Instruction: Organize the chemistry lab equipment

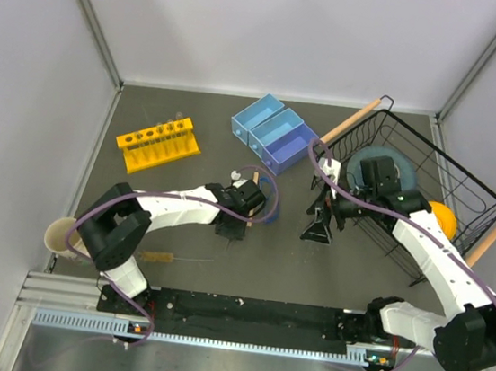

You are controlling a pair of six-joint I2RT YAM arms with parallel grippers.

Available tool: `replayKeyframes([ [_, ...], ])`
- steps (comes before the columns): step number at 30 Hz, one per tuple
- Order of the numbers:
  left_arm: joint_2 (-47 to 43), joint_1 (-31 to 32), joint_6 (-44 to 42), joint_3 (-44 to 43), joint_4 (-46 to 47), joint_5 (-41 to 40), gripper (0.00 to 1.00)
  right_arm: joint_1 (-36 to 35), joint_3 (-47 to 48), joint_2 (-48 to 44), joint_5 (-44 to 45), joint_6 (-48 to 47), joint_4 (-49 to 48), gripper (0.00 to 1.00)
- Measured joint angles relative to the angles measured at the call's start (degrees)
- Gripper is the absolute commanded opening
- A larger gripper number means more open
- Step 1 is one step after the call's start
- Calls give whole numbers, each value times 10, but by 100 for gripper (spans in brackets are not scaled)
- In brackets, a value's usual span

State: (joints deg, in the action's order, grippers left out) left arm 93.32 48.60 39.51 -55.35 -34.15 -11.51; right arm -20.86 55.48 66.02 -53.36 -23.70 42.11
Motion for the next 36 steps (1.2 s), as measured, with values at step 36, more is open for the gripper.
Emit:
replayKeyframes([
  [36, -316, 27, 119, 153, 435, 90, 9, -50, -97, 67, -127, 429, -369, 93],
])
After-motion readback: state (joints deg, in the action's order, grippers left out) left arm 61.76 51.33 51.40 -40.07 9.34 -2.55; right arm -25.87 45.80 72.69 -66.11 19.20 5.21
